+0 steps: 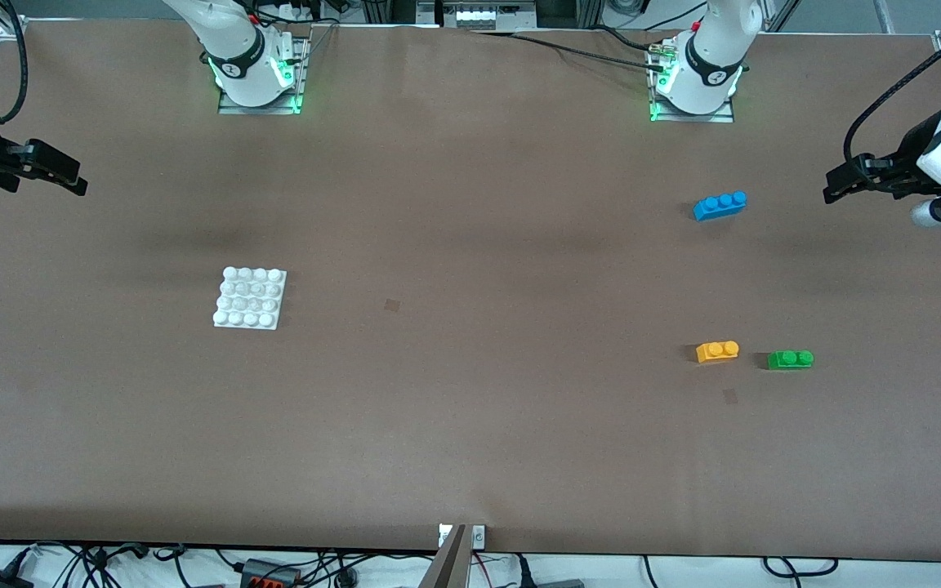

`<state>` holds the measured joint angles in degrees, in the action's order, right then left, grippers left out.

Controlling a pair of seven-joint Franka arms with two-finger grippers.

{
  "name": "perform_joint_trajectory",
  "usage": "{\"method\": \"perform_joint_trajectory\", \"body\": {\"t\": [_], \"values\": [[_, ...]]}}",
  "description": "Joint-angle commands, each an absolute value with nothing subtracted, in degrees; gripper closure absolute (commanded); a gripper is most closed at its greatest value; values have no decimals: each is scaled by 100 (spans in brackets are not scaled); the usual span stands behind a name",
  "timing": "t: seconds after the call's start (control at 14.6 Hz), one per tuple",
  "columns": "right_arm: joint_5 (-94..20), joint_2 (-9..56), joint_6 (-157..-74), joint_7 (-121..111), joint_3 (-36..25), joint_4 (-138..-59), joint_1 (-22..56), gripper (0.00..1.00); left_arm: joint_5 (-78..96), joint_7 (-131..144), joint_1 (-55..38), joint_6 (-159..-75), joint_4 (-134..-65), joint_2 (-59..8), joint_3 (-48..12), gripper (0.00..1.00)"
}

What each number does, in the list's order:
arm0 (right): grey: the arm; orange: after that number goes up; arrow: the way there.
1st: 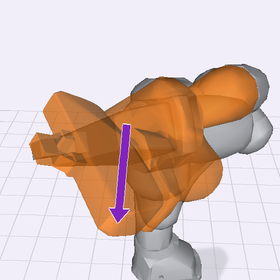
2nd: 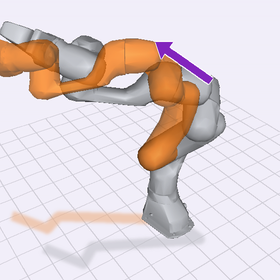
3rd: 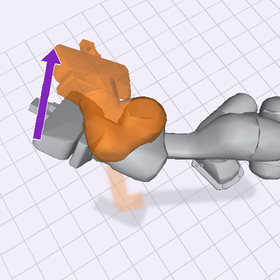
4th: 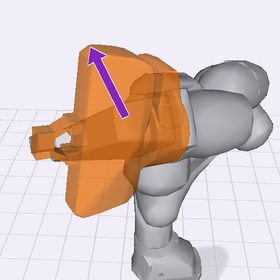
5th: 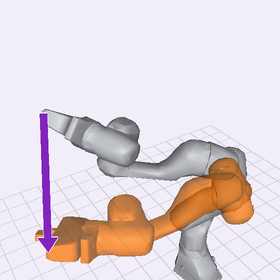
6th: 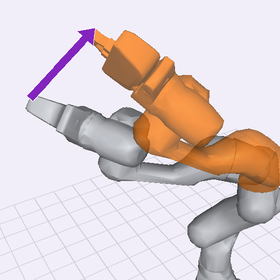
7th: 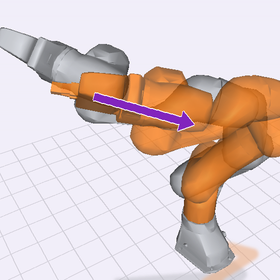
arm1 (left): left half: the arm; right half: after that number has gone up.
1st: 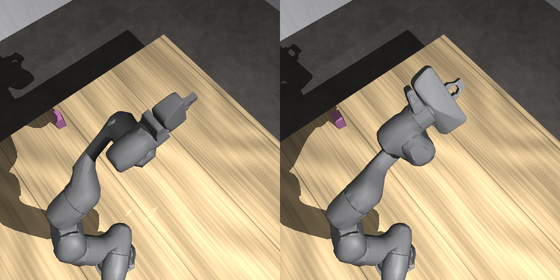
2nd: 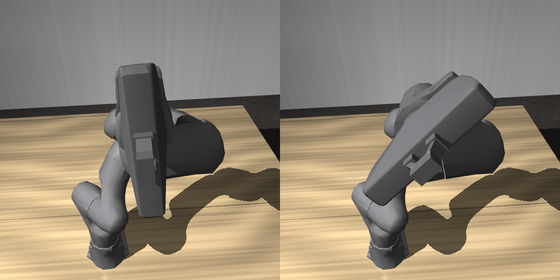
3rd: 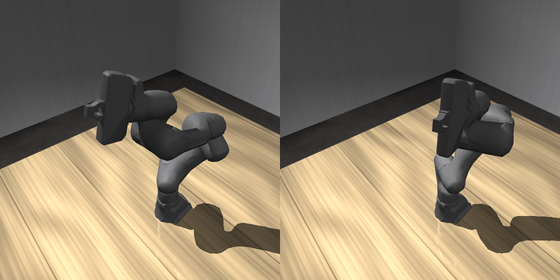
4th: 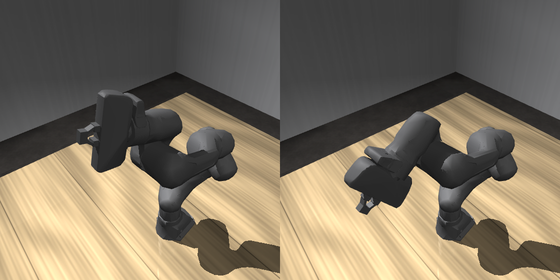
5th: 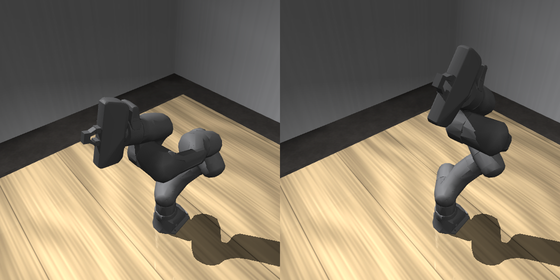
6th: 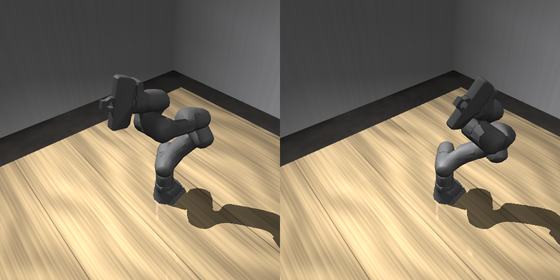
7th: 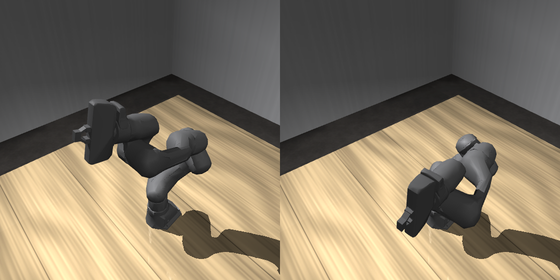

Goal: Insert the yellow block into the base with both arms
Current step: 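Move the right gripper out toward the white base plate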

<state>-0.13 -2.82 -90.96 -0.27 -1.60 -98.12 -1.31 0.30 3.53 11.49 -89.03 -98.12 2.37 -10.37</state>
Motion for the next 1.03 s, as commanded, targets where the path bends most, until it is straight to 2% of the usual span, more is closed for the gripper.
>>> {"method": "perform_joint_trajectory", "body": {"t": [0.0,0.27,0.41,0.55,0.96], "values": [[35,-185,-8886,-17,-149,-9721,-97,0,123,229,1169,-8807,-9633,149,-1020,0],[18,-71,-8797,-9,-149,-9721,-132,0,123,229,1169,-8807,-9633,149,-1020,0],[9,420,-8816,-70,-149,-9512,-123,0,123,229,1169,-8807,-9633,141,-1020,0],[35,562,-8824,-114,-149,-9387,-71,0,123,229,1169,-8798,-9633,149,-1020,0],[26,1422,-9490,78,-149,-9596,245,0,123,229,1169,-8798,-9633,149,-1011,0]]}}
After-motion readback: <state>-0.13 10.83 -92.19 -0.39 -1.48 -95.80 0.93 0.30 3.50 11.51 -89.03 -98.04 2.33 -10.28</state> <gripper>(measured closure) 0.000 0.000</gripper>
